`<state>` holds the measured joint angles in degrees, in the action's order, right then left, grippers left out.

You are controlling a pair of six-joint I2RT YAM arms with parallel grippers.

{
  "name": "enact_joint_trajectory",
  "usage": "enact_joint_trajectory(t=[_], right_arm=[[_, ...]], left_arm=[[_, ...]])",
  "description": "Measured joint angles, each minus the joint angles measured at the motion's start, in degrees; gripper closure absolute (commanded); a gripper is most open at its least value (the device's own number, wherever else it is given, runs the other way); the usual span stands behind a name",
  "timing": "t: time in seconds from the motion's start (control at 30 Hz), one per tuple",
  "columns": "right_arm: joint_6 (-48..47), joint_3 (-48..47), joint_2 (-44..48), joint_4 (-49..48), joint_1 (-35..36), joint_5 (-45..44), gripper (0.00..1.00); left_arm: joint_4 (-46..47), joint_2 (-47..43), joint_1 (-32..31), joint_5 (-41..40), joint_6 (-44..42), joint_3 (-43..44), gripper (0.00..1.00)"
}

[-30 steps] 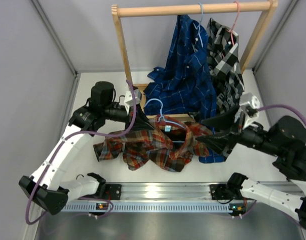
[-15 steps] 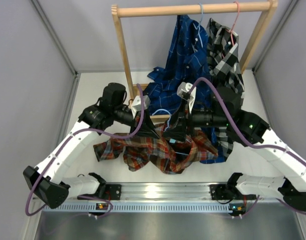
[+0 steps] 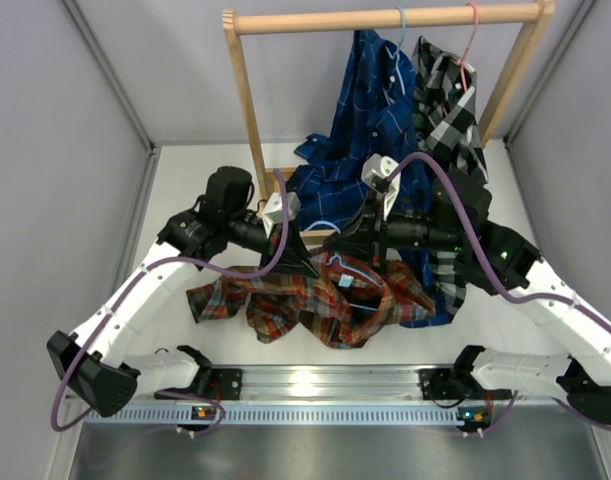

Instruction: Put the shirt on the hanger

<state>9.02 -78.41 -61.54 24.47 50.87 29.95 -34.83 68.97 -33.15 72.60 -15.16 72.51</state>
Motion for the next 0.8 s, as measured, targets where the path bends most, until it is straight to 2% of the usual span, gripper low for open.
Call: enact_joint_trajectory(t=[0.07,0.1,0.13,0.17,0.23,0.33,0.43,0.53,0.6,0.7,0.8], right_arm=[[-0.2,0.0,0.2,-0.5,0.0,-1.4,1.00],[-0.1,0.1,0.2,-0.5,-0.1,-1.7,1.00],[-0.2,0.2,0.2,-0.5,0.0,-2.0,1.00],[-0.2,0.4,0.3,-0.8,0.0,-2.7,1.00],[0.0,0.8,0.5,-0.9,0.0,-4.2,1.00],[0.7,1.3,1.2,-0.9,0.0,-8.3,1.00],[1.5,1.6,3.1,-0.9,0.0,-14.7,1.00],[1.6,1.6,5.3,-0.9,0.0,-18.9,1.00],[1.5,1.6,6.5,-0.9,0.0,-20.6,1.00],[1.5,1.4,7.2,-0.8,0.0,-22.0,1.00],[1.5,0.3,7.0,-0.2,0.0,-22.4,1.00]], left_arm=[[0.1,0.0,0.0,0.3,0.0,0.0,1.00],[0.1,0.0,-0.1,0.2,0.0,0.0,0.93],[0.0,0.0,-0.2,-0.2,0.0,0.0,0.68],[0.1,-0.1,-0.2,-1.0,-0.1,0.0,0.02],[0.0,-0.3,-0.2,-4.6,0.6,0.3,0.02],[0.1,-1.8,-0.3,-16.9,4.0,1.0,0.02],[1.1,-7.2,-0.4,-36.8,11.1,0.0,0.02],[5.9,-19.5,-0.4,-58.8,19.8,-7.6,0.02],[9.4,-28.7,-0.3,-69.3,24.7,-14.6,0.02],[14.0,-38.3,-0.3,-77.8,29.3,-23.5,0.02],[17.3,-38.7,-0.3,-82.6,31.8,-29.6,0.02]])
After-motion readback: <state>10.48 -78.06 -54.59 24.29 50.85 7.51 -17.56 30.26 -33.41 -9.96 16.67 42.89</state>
